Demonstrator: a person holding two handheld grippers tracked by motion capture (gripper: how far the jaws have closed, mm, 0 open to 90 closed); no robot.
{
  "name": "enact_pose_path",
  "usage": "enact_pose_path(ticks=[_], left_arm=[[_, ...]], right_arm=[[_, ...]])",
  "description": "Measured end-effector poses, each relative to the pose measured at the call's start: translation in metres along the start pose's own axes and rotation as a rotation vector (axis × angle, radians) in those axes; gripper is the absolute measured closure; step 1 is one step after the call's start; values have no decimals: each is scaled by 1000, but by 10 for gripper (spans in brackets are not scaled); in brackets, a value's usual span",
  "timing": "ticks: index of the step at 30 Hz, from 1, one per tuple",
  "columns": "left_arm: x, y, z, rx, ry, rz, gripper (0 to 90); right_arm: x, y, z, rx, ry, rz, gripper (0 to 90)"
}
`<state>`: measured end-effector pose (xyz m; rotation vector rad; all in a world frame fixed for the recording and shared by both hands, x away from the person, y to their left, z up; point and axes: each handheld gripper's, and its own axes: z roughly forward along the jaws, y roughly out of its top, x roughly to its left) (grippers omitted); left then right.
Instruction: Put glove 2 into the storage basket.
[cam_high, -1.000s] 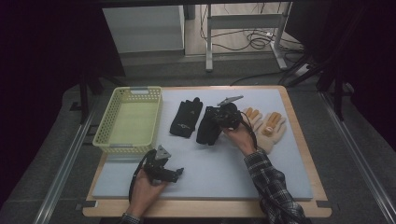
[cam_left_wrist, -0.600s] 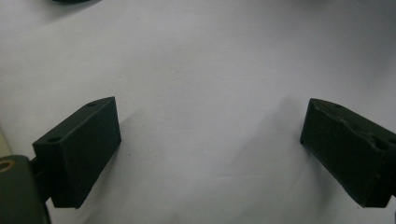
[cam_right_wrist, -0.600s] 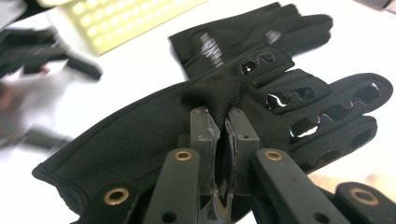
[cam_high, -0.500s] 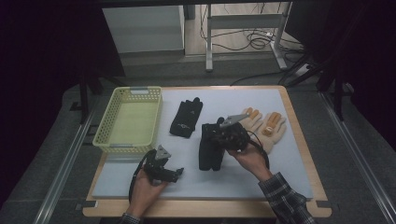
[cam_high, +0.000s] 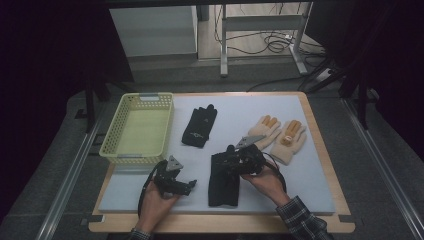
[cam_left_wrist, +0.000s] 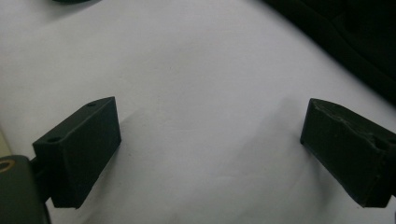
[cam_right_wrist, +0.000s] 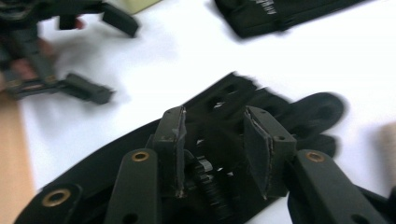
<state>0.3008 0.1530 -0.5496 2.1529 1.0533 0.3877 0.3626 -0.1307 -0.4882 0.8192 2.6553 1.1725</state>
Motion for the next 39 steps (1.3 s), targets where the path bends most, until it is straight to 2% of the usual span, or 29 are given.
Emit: enact_pose_path(ticks=[2, 6, 11, 16, 21, 27, 31, 35, 38, 39], left_arm=[[0, 0, 0, 2, 0, 2, 51], [0, 0, 0, 2, 0, -1, 51], [0, 0, 0, 2, 1, -1, 51], [0, 0, 0, 3, 0, 1, 51], [0, 0, 0, 4, -1, 0, 51], [0, 0, 0, 2, -3, -3, 51], [0, 0, 0, 2, -3, -2, 51], [0, 0, 0, 2, -3, -2, 51], [0, 0, 0, 2, -3, -2, 52], [0, 0, 0, 2, -3, -2, 51]], right_arm=[[-7, 3, 3, 0, -21, -1, 568], [-22, 10, 15, -5, -32, 21, 555], [-38, 32, 36, -16, -39, 38, 552], [-46, 56, 57, -16, -59, 16, 583], [-54, 78, 81, -8, -78, -12, 577], [-62, 96, 111, -6, -83, -17, 456], [-69, 103, 129, 1, -88, -4, 393], [-77, 106, 147, 12, -85, 9, 290], [-83, 106, 158, 39, -65, 35, 274], [-83, 106, 160, 37, -63, 33, 304]])
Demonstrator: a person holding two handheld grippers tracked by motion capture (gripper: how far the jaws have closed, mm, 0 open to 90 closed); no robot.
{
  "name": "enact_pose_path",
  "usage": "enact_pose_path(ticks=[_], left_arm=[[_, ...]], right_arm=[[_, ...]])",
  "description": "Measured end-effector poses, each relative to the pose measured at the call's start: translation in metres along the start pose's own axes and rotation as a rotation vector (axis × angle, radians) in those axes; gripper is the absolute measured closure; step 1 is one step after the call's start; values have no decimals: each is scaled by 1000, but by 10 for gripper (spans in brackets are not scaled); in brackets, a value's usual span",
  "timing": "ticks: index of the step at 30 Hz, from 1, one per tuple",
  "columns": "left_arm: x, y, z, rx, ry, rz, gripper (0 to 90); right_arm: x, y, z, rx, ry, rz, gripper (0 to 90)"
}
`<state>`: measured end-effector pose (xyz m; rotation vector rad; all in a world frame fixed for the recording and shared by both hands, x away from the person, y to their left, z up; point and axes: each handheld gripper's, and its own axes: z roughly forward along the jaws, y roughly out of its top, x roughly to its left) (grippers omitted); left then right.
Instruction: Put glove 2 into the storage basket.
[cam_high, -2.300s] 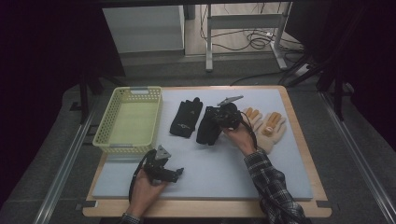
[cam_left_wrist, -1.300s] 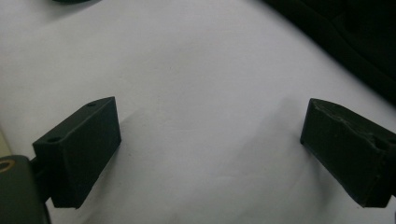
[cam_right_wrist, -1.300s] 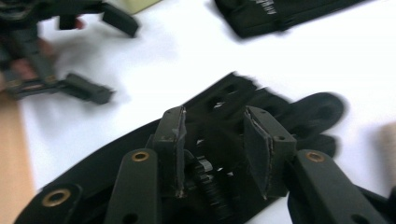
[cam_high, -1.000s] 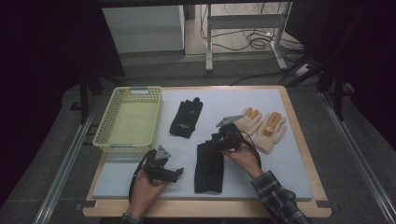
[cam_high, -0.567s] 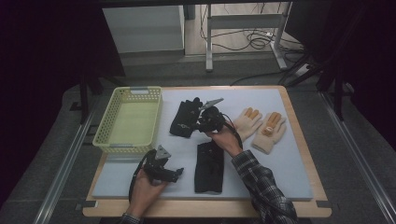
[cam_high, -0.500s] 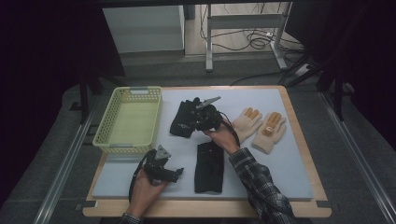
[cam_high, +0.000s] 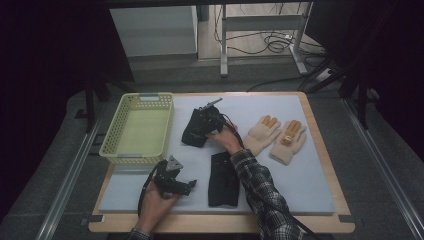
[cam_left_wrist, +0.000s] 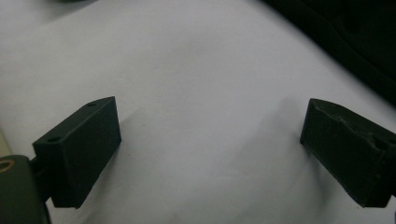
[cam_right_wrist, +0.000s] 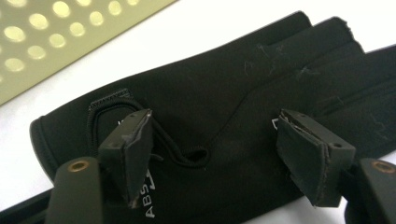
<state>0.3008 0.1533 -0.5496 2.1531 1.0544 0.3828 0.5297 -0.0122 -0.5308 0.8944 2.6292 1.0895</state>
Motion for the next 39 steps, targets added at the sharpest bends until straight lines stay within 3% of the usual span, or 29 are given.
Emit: enact_pose_path(ticks=[3, 5, 6, 7, 9, 10, 15, 17, 25, 32, 39], left_arm=[[0, 0, 0, -1, 1, 1, 51], [0, 0, 0, 0, 0, 0, 51], [0, 0, 0, 0, 1, 1, 51], [0, 0, 0, 0, 0, 0, 51], [0, 0, 0, 0, 1, 1, 51], [0, 0, 0, 0, 1, 1, 51], [0, 0, 0, 0, 0, 0, 52], [0, 0, 0, 0, 0, 0, 52], [0, 0, 0, 0, 0, 0, 52], [0, 0, 0, 1, 1, 2, 52], [0, 0, 0, 1, 1, 3, 52]], right_arm=[[-2, 0, -1, 0, -2, 3, 443], [-3, -2, -3, -3, 2, 16, 596], [-2, -3, -5, 1, -33, 20, 705], [-1, -5, -5, -2, -37, 3, 749], [0, -6, -4, -12, -23, 31, 820], [2, -6, -4, -10, -24, 17, 845], [11, -1, -6, 20, -79, -17, 867], [11, -1, -11, 27, -76, -13, 868], [21, 2, -47, -30, -25, -28, 869], [44, 1, -90, -62, 27, -79, 868], [61, -17, -138, -98, 58, -80, 868]])
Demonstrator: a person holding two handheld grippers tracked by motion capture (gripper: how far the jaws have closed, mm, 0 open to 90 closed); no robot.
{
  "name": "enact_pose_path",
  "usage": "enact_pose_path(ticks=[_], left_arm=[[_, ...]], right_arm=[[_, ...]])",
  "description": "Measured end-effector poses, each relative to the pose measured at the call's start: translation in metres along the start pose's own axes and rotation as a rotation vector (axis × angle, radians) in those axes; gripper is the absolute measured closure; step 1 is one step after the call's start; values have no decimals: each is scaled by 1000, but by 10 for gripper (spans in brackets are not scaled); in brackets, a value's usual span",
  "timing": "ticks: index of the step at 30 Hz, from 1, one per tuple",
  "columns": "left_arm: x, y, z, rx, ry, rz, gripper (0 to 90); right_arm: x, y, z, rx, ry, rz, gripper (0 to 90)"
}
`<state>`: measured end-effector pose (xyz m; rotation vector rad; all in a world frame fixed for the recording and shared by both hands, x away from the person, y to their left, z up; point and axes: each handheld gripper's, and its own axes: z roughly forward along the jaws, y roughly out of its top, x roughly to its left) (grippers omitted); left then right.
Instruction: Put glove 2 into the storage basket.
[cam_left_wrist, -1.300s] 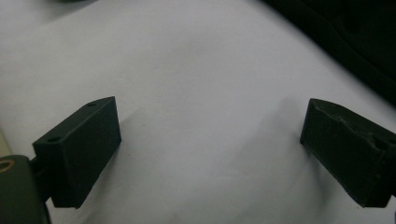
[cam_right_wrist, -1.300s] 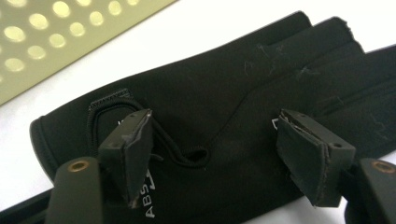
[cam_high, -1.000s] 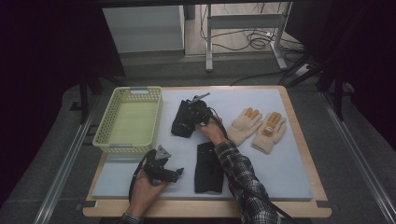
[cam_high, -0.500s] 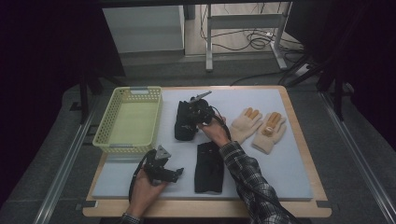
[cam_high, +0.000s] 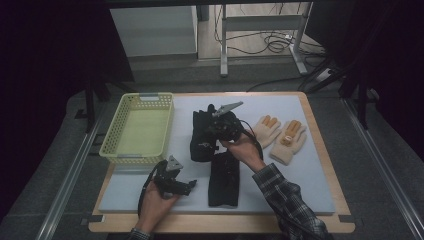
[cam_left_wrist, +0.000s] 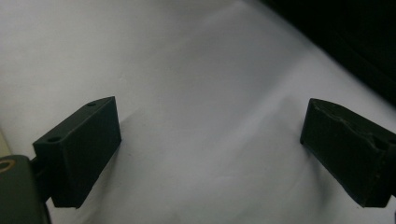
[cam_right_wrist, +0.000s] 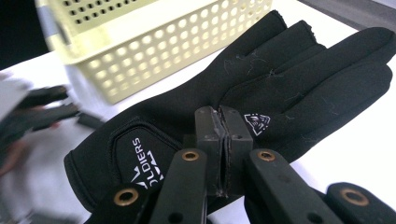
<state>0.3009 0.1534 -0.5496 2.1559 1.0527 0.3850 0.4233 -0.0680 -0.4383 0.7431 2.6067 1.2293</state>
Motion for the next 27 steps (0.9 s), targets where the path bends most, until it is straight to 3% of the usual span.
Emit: enact_pose_path(ticks=[10, 15, 20, 24, 27], left_arm=[[0, 0, 0, -3, -1, -6, 52], [-1, 0, 0, -6, 1, -6, 52], [0, 0, 0, -4, 0, -5, 52], [0, 0, 0, -5, 1, -6, 52], [0, 0, 0, -5, 1, -5, 52]], right_arm=[[36, -45, -59, 14, -1, 11, 867], [54, -70, -76, 35, -13, 18, 866], [59, -90, -71, 63, -18, 42, 865], [53, -105, -56, 87, -12, 76, 864], [53, -114, -43, 119, -20, 71, 850]])
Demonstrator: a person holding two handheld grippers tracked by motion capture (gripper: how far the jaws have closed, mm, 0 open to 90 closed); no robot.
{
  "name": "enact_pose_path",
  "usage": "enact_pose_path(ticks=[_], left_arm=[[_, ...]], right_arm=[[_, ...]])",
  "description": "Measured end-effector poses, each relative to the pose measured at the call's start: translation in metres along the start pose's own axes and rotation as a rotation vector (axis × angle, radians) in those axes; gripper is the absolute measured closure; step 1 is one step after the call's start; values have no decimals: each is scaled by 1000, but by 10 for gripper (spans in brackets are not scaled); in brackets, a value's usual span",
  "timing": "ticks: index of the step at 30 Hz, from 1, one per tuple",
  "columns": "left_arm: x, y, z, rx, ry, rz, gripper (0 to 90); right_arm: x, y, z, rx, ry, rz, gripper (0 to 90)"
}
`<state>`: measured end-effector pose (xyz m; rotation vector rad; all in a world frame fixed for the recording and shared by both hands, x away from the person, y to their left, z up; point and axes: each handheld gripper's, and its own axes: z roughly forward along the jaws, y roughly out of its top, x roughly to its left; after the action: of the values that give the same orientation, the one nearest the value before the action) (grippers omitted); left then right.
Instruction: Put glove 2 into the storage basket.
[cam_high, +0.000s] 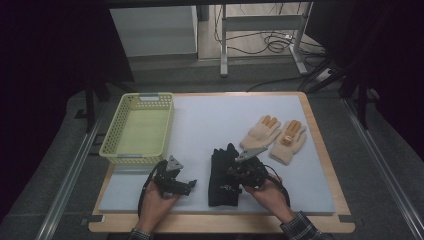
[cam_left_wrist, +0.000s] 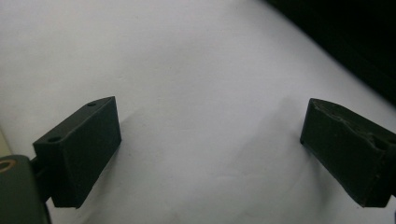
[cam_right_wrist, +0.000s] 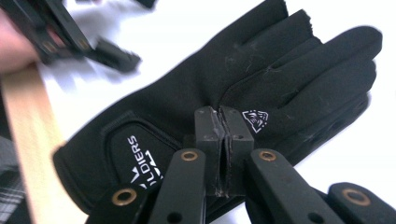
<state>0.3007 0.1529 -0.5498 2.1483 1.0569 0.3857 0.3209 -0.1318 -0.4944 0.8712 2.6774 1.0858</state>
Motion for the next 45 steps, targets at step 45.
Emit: enact_pose_path(ticks=[45], left_arm=[[16, -19, -18, 8, -15, -3, 49]], right_arm=[[1, -65, -9, -57, 64, -74, 873]])
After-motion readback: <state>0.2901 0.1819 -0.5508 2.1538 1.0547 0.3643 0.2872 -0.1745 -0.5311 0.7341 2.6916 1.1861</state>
